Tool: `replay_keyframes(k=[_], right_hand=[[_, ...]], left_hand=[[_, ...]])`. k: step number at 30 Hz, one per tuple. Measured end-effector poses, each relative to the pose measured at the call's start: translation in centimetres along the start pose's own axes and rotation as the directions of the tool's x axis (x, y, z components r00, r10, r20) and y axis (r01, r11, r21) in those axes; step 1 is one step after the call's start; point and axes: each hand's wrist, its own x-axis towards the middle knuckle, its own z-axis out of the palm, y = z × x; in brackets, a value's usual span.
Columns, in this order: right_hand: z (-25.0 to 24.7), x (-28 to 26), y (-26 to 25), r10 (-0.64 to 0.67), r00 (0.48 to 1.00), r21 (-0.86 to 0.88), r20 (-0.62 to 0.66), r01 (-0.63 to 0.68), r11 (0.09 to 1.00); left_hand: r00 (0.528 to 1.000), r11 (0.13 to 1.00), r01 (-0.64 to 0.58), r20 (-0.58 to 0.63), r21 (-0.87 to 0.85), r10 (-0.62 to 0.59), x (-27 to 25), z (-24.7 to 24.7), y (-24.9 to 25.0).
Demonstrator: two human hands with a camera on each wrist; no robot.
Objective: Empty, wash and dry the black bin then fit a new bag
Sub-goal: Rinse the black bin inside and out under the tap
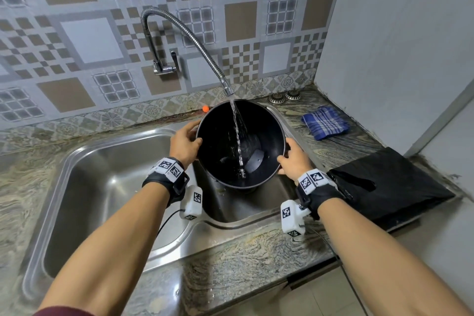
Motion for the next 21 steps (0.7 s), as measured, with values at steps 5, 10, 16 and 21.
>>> replay_keyframes(k=[5,10,16,21], right_hand=[[1.4,-0.9,1.6,0.076,0.994,0.209,-0.075,-0.059,0.976],[2.6,-2.1,1.9,0.113,0.989,0.291,-0.097,-0.081,0.953],[2.6,-3.0,2.1,0.215,0.969,0.146,0.123,-0.232,0.962],[1.3,-1.5,1.3,0.146,0.988,-0.147,0.054,-0.137,0.980]], left_hand=[[0.999,0.998,0.032,-0.020,-0.058,-0.033,-1.0,-0.2,-1.1],[0.929,0.937,0.318,0.244,-0.146,-0.278,-4.4,1.6,-3.4],[0.966,0.950,0.243,0.134,-0.197,-0.220,-4.5,1.4,-3.4],[0.991,0.988,0.136,0.026,-0.072,-0.134,-2.7,0.1,-3.5]])
